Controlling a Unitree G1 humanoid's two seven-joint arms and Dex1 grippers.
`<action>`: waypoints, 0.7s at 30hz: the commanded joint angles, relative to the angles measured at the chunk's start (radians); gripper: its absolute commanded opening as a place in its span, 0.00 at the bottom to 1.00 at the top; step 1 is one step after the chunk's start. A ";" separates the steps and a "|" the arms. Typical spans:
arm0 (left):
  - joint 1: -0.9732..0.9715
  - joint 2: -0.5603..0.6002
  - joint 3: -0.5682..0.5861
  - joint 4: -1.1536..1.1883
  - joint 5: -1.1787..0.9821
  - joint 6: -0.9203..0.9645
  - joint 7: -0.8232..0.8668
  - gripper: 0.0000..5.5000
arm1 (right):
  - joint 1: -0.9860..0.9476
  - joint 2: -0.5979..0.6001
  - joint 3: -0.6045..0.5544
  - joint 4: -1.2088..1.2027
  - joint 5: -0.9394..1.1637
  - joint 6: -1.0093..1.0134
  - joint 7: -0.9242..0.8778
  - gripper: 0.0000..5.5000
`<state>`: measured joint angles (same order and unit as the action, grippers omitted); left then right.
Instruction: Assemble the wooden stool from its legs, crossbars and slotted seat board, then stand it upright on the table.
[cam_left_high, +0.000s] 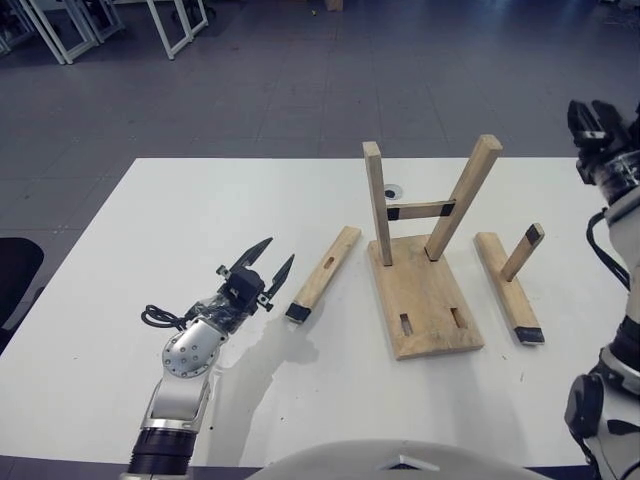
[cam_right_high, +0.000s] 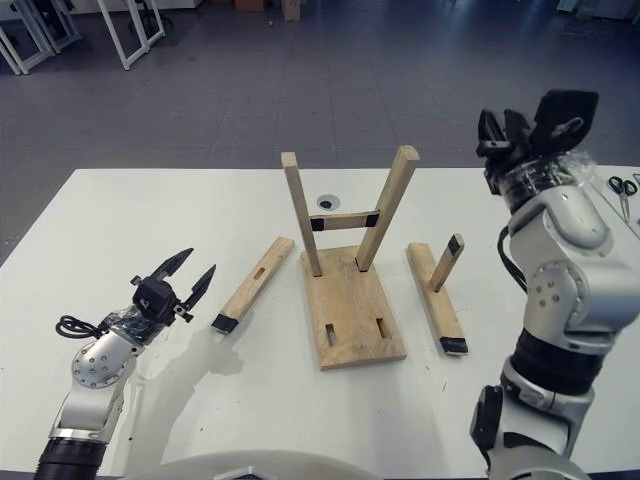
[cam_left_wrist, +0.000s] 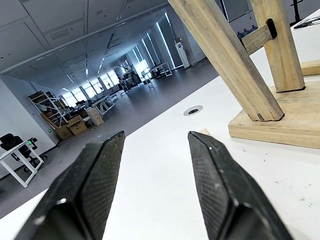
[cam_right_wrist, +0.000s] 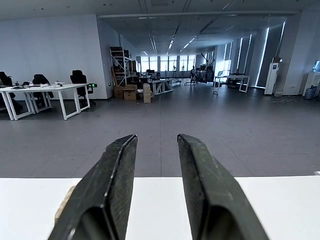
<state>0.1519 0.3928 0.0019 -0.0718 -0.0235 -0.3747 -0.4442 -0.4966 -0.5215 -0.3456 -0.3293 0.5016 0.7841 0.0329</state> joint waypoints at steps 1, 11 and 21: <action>-0.020 0.000 -0.001 0.019 0.004 -0.003 0.003 0.42 | 0.117 0.040 0.092 0.143 -0.112 -0.088 0.024 0.27; -0.007 0.002 0.004 0.032 -0.003 -0.002 0.001 0.42 | 0.182 0.081 0.078 0.207 -0.138 -0.141 0.064 0.27; 0.021 -0.002 0.009 0.009 -0.002 0.001 0.010 0.42 | 0.326 0.055 -0.086 -0.026 -0.122 -0.049 0.039 0.30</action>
<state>0.1656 0.3900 0.0041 -0.0496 -0.0242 -0.3766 -0.4432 -0.2317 -0.4718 -0.4127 -0.3319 0.3849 0.7087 0.0694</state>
